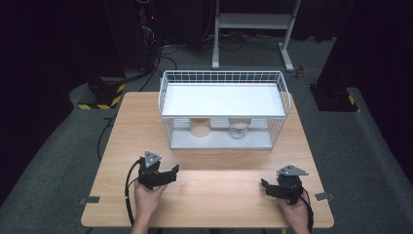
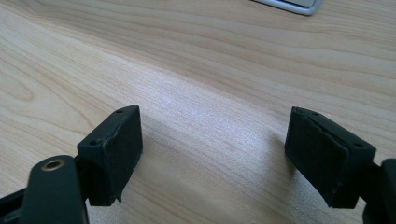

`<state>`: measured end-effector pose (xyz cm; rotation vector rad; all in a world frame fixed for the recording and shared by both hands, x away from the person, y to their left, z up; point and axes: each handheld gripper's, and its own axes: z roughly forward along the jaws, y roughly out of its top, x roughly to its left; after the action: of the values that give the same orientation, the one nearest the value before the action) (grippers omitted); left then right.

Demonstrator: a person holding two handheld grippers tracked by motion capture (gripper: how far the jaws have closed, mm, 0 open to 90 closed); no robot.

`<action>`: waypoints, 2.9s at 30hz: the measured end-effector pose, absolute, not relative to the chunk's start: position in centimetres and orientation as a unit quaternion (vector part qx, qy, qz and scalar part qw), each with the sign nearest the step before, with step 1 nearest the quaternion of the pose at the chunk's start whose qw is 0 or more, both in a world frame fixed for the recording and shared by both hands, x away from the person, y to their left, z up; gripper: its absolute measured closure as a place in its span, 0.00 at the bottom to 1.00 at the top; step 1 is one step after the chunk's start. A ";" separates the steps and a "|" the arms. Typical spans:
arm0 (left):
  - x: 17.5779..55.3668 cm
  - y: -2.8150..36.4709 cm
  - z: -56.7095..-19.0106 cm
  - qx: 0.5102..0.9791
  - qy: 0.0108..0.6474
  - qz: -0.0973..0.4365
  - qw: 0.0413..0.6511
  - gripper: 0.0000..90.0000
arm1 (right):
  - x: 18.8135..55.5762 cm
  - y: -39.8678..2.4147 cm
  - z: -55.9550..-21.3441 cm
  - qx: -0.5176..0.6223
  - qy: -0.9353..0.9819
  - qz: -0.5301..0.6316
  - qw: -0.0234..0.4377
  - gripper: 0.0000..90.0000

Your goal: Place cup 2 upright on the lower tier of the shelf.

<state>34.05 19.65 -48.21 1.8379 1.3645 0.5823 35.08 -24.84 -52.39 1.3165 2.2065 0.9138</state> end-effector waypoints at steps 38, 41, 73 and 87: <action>32.0 20.4 -51.0 0.728 0.550 0.234 0.335 0.16 | 35.1 -24.8 -52.4 0.472 0.792 0.328 0.206 0.21; 32.0 20.4 -51.2 0.731 0.550 0.234 0.330 0.16 | 35.1 -24.8 -52.4 0.472 0.792 0.328 0.206 0.21; 32.6 20.4 -52.9 0.729 0.557 0.245 0.313 0.15 | 35.1 -24.8 -52.4 0.472 0.792 0.328 0.206 0.21; 32.6 20.3 -52.9 0.727 0.560 0.245 0.313 0.15 | 35.1 -24.8 -52.4 0.472 0.792 0.328 0.206 0.21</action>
<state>32.62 20.28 -52.89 1.9174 1.4753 0.6455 35.08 -24.84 -52.39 1.3167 2.2067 0.9140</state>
